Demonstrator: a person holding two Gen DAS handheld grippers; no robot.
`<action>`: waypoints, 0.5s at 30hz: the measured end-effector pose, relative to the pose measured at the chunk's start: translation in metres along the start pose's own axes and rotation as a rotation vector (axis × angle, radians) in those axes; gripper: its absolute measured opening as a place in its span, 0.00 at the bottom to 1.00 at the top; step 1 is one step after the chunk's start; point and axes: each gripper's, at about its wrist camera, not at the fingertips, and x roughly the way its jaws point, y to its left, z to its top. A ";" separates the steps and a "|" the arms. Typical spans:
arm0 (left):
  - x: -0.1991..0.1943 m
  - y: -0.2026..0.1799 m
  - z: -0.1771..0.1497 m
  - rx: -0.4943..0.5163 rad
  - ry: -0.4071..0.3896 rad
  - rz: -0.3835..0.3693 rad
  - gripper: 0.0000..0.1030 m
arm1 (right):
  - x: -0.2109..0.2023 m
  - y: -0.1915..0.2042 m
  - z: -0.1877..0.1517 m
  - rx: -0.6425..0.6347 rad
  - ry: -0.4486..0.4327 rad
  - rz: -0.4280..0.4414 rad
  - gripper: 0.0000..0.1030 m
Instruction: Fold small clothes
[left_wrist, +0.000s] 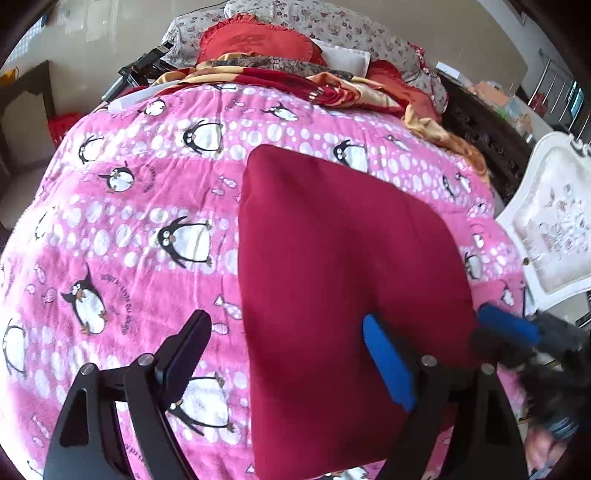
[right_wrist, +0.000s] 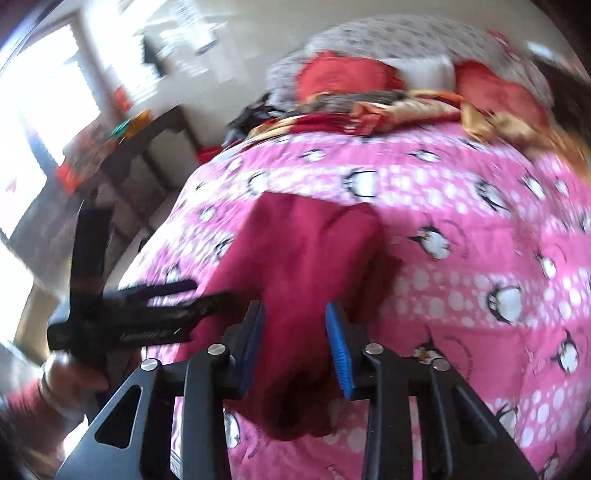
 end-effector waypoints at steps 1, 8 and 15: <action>-0.001 0.000 -0.002 0.008 -0.005 0.005 0.85 | 0.006 0.002 -0.005 -0.016 0.024 -0.030 0.04; -0.020 -0.007 -0.008 0.044 -0.091 0.058 0.85 | 0.023 -0.015 -0.025 0.006 0.075 -0.121 0.04; -0.052 -0.007 -0.005 0.016 -0.186 0.071 0.85 | -0.012 -0.007 -0.016 0.103 -0.016 -0.159 0.10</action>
